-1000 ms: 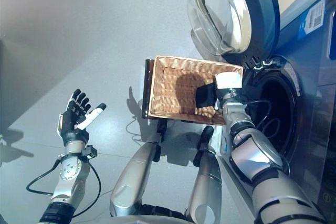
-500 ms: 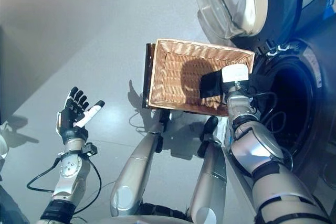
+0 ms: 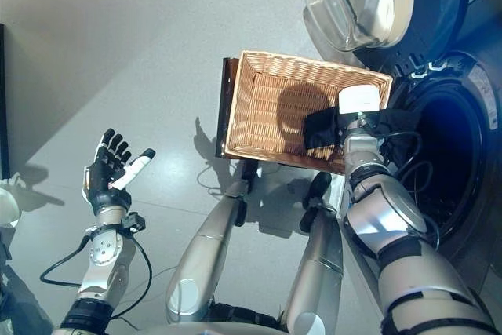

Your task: Pick up the clothes and place them into the washing machine

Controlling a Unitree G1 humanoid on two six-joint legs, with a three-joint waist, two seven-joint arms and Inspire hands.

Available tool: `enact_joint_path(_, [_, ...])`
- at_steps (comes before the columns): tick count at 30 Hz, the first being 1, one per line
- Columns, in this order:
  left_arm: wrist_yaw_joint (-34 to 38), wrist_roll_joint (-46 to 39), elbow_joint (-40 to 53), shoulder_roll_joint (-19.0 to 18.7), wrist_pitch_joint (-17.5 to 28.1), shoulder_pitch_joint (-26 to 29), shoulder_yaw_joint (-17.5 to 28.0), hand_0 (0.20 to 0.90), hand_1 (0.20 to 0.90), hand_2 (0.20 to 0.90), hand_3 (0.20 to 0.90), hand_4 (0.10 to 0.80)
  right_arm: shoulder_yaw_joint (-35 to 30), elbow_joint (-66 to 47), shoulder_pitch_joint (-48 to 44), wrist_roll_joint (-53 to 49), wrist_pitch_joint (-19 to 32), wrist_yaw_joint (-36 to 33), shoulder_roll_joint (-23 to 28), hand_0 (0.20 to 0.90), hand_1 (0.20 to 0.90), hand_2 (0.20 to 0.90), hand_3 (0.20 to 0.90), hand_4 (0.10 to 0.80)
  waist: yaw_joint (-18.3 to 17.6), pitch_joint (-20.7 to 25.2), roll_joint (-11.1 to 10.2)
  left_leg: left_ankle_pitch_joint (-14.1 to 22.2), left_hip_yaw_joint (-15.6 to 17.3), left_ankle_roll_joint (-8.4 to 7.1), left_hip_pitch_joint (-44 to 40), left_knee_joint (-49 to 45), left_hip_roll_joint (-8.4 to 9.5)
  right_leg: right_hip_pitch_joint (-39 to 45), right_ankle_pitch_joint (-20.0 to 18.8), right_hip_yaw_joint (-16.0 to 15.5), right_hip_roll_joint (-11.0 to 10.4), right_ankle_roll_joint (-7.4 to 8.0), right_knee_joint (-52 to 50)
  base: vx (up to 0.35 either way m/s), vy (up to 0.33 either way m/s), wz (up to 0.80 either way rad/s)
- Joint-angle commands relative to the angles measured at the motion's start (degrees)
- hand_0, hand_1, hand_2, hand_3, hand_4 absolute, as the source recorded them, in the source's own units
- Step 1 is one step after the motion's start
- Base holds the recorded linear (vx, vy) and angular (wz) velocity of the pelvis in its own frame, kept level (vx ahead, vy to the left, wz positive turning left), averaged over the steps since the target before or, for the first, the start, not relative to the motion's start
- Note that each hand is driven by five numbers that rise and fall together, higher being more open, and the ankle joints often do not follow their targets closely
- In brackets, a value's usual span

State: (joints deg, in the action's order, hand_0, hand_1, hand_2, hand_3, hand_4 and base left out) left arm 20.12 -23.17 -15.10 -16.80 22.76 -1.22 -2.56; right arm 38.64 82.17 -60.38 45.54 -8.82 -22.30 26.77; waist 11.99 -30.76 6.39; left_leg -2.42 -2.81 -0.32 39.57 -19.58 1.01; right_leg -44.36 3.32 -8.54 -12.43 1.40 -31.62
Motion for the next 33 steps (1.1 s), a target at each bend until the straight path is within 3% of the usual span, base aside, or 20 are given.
enact_joint_path(1, [1.87,1.16,6.78,-2.78,4.39,-0.97,2.39,0.9,0.9,0.9,0.9,0.8,0.79,2.13,-3.1,-0.79,-2.26,-1.75,3.61,0.2,0.2,0.2,0.2,0.3,0.53,1.0,4.37,1.56,0.25,-1.78,1.65,-1.29,0.05,4.73,5.76,0.26,0.23,1.24,-1.21,0.0,0.0,0.0])
enact_joint_path(16, [0.7,2.29,5.09,-3.5,5.12,0.01,1.68,0.9,0.9,0.9,0.9,0.8,-0.97,2.38,-0.77,-0.8,-1.98,-2.47,3.79,0.2,0.2,0.2,0.2,0.3,0.95,1.93,5.48,-0.02,0.58,-1.99,-3.77,2.77,0.26,9.44,4.34,0.31,-0.41,1.76,2.17,0.001,0.001,-0.01])
enact_joint_path(20, [0.81,2.14,3.53,-3.2,5.22,0.27,1.63,0.9,0.9,0.9,0.9,0.8,-3.68,0.48,-0.19,-4.99,-0.77,-4.56,3.95,0.2,0.2,0.2,0.2,0.3,0.61,2.92,5.34,-0.58,1.03,-2.0,-6.18,4.64,0.05,11.55,3.2,0.63,-0.22,2.06,4.29,-0.002,0.017,-0.01])
enact_joint_path(21, [0.93,2.14,3.54,-3.19,5.31,0.18,1.95,0.9,0.9,0.9,0.9,0.8,-5.02,-1.17,-0.11,-7.51,0.02,-5.45,4.24,0.2,0.2,0.2,0.2,0.3,0.47,2.95,5.47,-2.36,1.5,-1.7,-5.98,5.21,-0.23,11.59,1.21,0.35,0.01,1.7,5.48,-0.07,0.036,-0.08])
enact_joint_path(25, [2.06,1.31,2.9,-2.06,5.37,-1.51,4.72,0.9,0.9,0.9,0.9,0.8,-16.5,-16.36,5.38,-23.6,5.27,-10.96,3.97,0.2,0.2,0.2,0.2,0.3,-2.34,4.13,4.48,-2.91,2.75,-1.74,-9.51,8.16,-0.86,15.07,-0.64,1.22,0.78,2.11,10.13,0.012,0.033,-0.13])
enact_joint_path(33, [1.48,-0.37,1.99,-0.76,5.62,-3.72,4.01,0.9,0.9,0.9,0.9,0.8,-27.79,-21.25,12.86,-37.61,11.01,-14.66,-0.35,0.2,0.2,0.2,0.2,0.3,-4.02,5.84,5.88,-2.76,4.11,-1.32,-12.89,9.93,-0.66,18.28,-2.14,2.51,0.81,2.73,14.01,0.042,0.049,-0.22])
